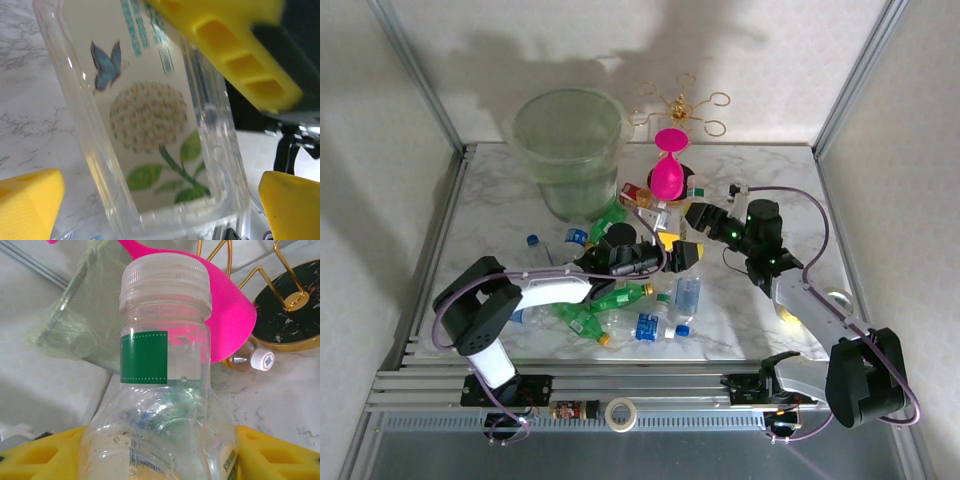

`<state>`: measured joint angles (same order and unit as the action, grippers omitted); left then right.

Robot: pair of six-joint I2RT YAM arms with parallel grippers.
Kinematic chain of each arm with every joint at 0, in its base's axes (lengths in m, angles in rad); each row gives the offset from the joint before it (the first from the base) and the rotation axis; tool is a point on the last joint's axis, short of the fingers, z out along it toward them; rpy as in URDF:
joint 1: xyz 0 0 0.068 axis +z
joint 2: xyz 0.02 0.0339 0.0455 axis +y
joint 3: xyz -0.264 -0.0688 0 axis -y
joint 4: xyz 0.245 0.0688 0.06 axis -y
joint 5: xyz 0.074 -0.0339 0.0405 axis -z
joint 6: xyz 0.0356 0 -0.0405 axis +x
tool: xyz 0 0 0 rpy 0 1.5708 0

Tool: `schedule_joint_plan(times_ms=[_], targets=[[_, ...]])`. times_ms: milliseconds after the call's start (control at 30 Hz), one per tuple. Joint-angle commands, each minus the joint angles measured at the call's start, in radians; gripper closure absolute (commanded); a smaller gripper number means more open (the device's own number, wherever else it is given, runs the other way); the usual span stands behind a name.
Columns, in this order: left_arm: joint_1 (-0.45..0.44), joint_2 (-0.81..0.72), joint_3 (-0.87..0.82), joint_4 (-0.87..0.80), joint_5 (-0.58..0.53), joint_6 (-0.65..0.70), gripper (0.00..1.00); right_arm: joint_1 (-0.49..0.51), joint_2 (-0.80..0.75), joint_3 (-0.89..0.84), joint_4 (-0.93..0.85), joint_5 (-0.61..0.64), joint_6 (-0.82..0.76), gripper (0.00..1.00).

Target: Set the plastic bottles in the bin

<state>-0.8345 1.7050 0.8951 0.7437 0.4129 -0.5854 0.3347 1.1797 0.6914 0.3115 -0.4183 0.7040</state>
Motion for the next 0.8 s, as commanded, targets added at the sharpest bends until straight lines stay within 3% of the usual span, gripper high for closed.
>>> schedule_joint_plan(times_ms=[0,133,300,467,567,767], targets=[[-0.003,0.041,0.054,0.054,0.015,-0.020,0.02,0.011,-0.038,-0.022,0.048,-0.019,0.016,0.57],[0.000,0.072,0.068,0.085,0.009,-0.049,0.07,0.015,-0.055,-0.033,0.048,-0.018,0.018,0.57],[0.002,0.094,0.082,0.112,0.019,-0.075,0.19,0.018,-0.055,-0.037,0.056,-0.024,0.017,0.57],[0.003,0.091,0.076,0.120,0.024,-0.085,0.43,0.018,-0.050,-0.039,0.064,-0.024,0.014,0.54],[0.002,0.080,0.066,0.118,0.023,-0.085,0.53,0.019,-0.048,-0.039,0.072,-0.016,0.017,0.48],[0.003,0.027,0.021,0.095,-0.008,-0.075,0.57,0.018,-0.043,0.006,0.028,0.026,-0.007,0.25]])
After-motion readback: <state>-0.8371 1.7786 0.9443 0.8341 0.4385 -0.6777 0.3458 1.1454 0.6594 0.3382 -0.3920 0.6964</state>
